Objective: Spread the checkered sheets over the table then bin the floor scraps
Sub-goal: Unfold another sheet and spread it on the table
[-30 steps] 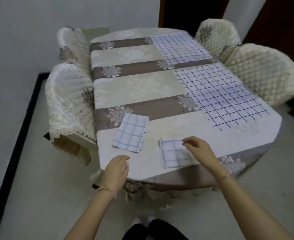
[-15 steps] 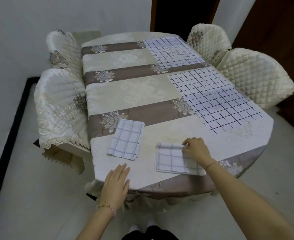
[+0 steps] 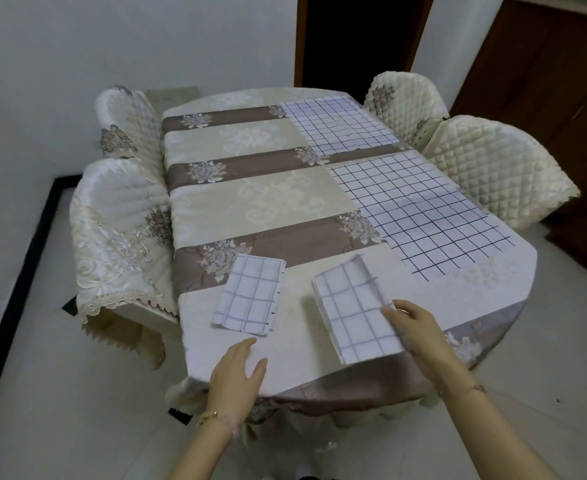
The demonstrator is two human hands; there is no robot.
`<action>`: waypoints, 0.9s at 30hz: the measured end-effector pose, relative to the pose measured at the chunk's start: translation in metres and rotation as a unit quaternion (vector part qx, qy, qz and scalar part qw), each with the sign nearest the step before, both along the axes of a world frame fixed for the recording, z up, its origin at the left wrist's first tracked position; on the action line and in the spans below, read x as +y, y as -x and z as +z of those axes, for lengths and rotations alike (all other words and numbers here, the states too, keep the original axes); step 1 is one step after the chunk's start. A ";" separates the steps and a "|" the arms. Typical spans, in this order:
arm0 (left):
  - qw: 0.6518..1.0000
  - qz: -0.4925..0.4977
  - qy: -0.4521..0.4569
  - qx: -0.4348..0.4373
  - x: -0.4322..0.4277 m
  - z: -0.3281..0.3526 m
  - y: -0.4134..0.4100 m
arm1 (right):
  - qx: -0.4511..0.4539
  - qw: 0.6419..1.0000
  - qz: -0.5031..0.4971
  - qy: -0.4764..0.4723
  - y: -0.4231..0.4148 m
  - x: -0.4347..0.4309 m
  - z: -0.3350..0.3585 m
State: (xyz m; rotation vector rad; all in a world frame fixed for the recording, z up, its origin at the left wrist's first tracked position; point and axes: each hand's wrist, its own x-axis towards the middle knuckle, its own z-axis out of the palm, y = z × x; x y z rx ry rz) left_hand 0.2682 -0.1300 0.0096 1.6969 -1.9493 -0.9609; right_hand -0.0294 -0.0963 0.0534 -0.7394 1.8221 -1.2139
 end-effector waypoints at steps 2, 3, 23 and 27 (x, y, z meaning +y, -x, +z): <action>0.981 0.058 -0.089 0.160 -0.005 0.026 0.018 | -0.033 0.999 -0.003 0.011 -0.011 0.005 0.000; 0.960 0.068 -0.144 0.229 -0.008 0.039 0.026 | -0.050 0.999 -0.005 0.009 -0.017 0.005 0.000; 0.936 0.114 -0.034 0.331 -0.022 0.071 0.057 | 0.032 0.993 0.104 0.044 -0.099 -0.007 0.032; 0.943 0.052 -0.026 0.328 -0.016 0.075 0.062 | -0.182 0.974 0.136 0.021 -0.112 -0.009 0.043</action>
